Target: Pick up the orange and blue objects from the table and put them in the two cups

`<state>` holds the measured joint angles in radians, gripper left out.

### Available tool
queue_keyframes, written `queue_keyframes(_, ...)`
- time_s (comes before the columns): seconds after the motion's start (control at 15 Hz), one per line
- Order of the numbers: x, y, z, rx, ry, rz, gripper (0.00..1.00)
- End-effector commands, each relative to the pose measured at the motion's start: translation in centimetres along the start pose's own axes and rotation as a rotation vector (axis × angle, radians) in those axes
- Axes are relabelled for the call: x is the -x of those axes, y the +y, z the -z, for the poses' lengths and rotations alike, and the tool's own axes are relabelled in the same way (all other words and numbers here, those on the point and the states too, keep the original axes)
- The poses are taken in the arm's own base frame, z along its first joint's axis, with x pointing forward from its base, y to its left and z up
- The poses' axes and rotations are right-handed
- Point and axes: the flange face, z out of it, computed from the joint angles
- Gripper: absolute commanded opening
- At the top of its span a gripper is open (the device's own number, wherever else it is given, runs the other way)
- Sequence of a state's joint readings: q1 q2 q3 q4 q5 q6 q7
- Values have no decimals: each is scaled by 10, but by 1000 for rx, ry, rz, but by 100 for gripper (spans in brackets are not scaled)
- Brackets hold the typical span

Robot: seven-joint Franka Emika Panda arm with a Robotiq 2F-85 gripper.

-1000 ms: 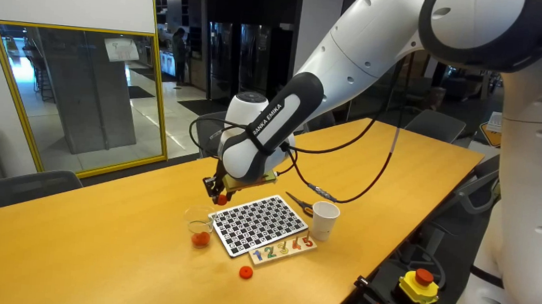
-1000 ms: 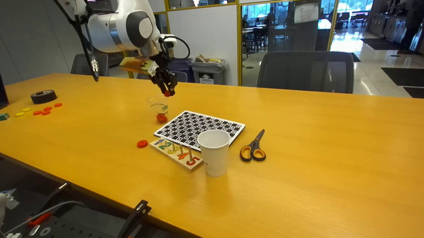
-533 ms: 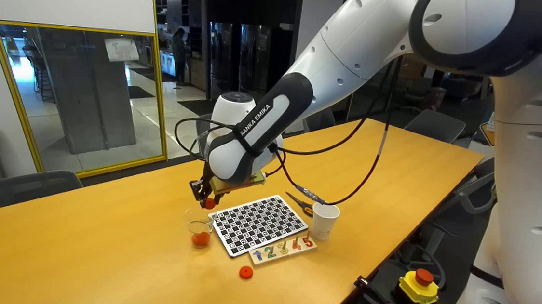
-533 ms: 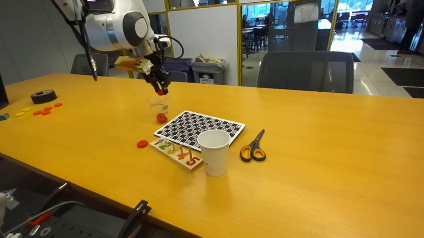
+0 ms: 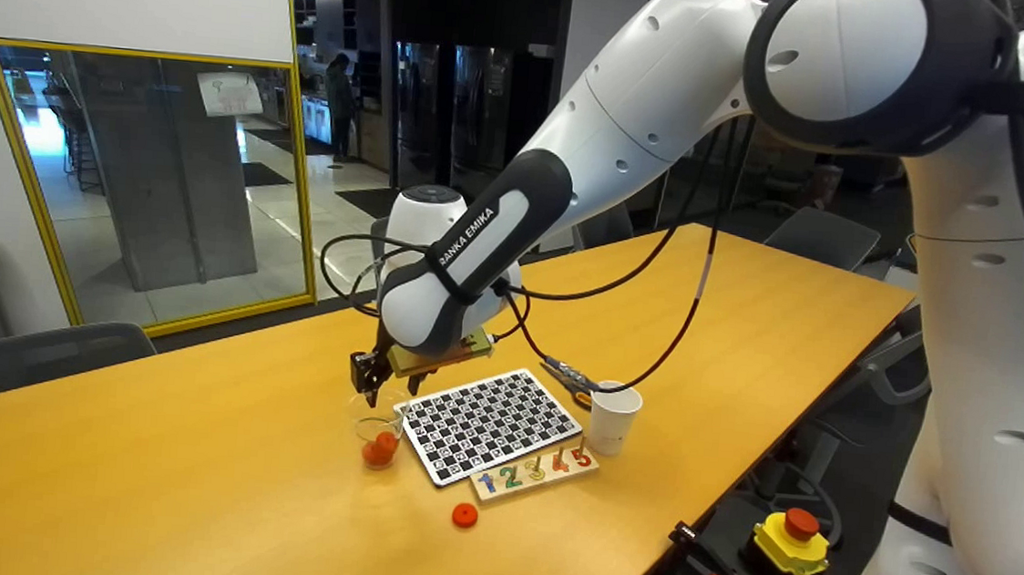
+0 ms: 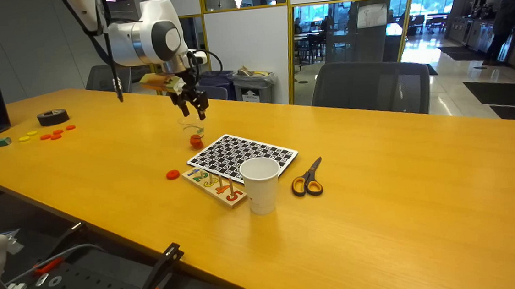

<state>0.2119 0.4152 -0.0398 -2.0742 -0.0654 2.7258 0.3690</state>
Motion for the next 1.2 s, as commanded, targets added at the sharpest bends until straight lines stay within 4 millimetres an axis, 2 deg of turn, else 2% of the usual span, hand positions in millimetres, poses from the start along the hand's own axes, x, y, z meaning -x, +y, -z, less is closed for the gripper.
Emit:
queue_keyframes(0.0, -1, 1, 16, 5, -21, 16, 100)
queue_keyframes(0.27, 21, 15, 36, 18, -71, 48, 100)
queue_keyframes(0.53, 56, 40, 48, 32, -144, 75, 100)
queue_keyframes(0.8, 91, 57, 36, -2, -213, 199, 100)
queue_keyframes(1.13, 119, 54, 7, -32, -265, 501, 100)
